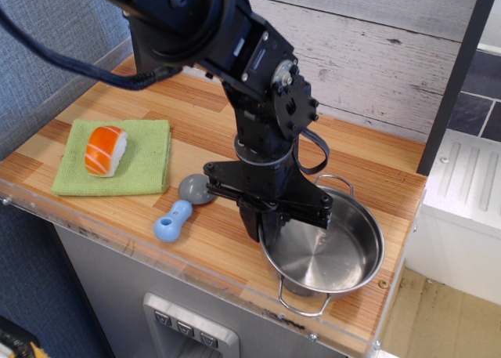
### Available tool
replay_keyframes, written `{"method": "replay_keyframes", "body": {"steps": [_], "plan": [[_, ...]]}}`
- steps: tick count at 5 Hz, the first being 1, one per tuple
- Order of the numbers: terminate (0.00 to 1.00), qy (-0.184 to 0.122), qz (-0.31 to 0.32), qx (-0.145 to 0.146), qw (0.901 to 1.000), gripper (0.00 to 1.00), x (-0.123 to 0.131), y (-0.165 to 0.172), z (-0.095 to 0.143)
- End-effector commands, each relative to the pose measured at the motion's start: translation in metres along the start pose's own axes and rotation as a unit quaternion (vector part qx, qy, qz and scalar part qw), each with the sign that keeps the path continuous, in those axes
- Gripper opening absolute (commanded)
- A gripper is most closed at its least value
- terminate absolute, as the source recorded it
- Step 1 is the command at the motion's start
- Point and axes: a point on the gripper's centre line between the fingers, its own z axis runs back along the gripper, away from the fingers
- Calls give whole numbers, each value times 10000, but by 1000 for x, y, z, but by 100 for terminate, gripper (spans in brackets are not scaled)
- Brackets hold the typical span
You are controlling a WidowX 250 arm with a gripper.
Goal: Slide the silver pan into the empty corner next to the blue handle.
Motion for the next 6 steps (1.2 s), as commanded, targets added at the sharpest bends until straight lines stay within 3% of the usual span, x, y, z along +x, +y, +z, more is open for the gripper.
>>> {"method": "replay_keyframes", "body": {"steps": [1,2,3,6], "plan": [[0,80,-44,-36,10000,0,5,9,-6],[0,156,-94,-79,9998,0,6,9,-9],[0,209,-6,31,9998,100,5,12,-4],[0,213,-108,135,9996,100,5,11,-4]]}}
